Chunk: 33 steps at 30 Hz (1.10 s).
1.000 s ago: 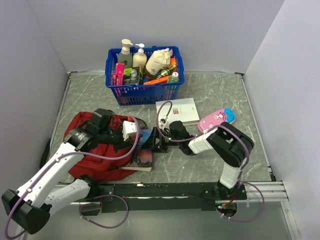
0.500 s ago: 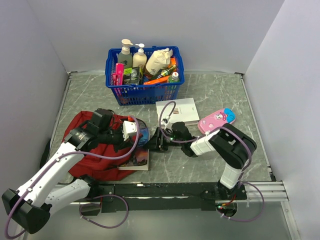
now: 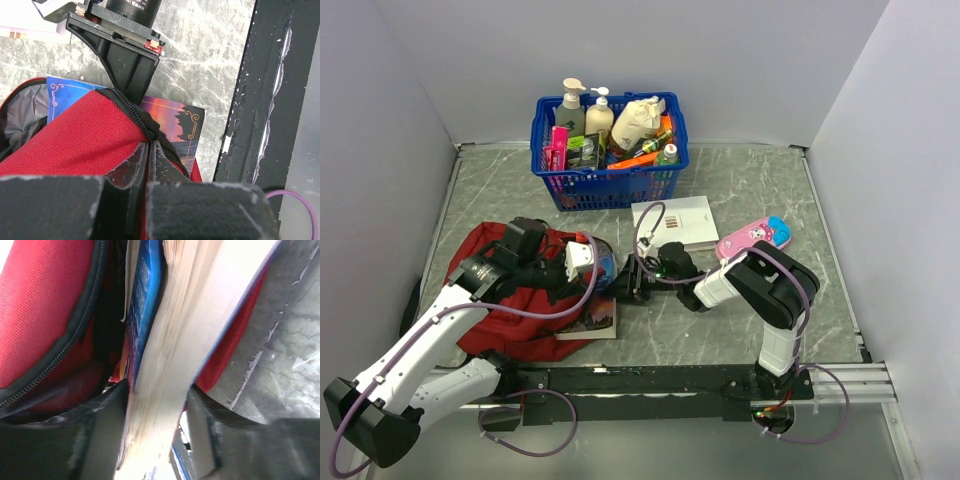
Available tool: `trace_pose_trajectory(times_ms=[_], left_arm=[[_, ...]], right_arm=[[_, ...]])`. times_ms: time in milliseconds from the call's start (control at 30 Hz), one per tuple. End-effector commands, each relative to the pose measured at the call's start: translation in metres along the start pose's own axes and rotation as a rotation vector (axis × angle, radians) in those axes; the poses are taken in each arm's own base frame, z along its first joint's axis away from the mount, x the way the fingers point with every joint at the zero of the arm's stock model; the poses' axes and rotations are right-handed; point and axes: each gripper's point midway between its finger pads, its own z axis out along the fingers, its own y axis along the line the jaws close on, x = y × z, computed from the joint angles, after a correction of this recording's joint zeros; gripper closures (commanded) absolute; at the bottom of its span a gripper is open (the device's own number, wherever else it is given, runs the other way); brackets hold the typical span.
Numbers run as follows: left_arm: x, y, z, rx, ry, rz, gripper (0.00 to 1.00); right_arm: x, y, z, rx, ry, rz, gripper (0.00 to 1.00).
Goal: Pack the student bag
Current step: Place the book in the student bag.
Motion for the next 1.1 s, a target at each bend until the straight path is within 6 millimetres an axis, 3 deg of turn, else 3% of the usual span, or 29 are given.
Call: trace_pose_trajectory(times_ms=[0,67,100,167,200,467,500,667,733,1000,1067], left_arm=[[-0.045,-0.002,-0.007,0.025,-0.14,0.08,0.99],[-0.043,-0.002,-0.008,0.027,-0.127,0.076,0.99],[-0.047,-0.001,-0.011,0.021,-0.129,0.094,0.99],[-0.046,-0.003,-0.014,0.032,-0.104,0.092,0.99],[-0.054,-0.001,-0.019,0.027,-0.113,0.118,0.99],[-0.072,-0.002,-0.047,-0.002,-0.08,0.193,0.99],[-0.076,-0.001,-0.052,-0.014,-0.082,0.201,0.99],[-0.05,-0.002,-0.051,-0.048,-0.019,0.153,0.99],[-0.051,-0.003,-0.054,-0.062,-0.03,0.149,0.99],[-0.056,0.005,-0.056,-0.086,-0.036,0.127,0.99],[-0.057,0.007,-0.057,-0.098,-0.043,0.126,0.99]], right_arm=[[-0.007,0.044,0.004,-0.142,-0.002,-0.084,0.59],[-0.006,0.047,0.001,-0.147,-0.006,-0.087,0.71],[-0.006,0.048,-0.001,-0.151,-0.012,-0.09,0.83],[-0.005,0.054,-0.007,-0.157,-0.021,-0.102,0.96],[-0.007,0.053,-0.01,-0.149,-0.04,-0.105,1.0],[0.006,0.061,-0.028,-0.202,-0.044,-0.091,1.0],[0.005,0.066,-0.03,-0.225,-0.054,-0.101,1.0],[-0.004,0.112,-0.044,-0.415,-0.076,-0.093,1.0],[-0.006,0.126,-0.049,-0.491,-0.067,-0.103,1.0],[0.008,0.135,-0.063,-0.568,-0.004,-0.129,1.0],[0.012,0.127,-0.064,-0.534,0.001,-0.117,1.0]])
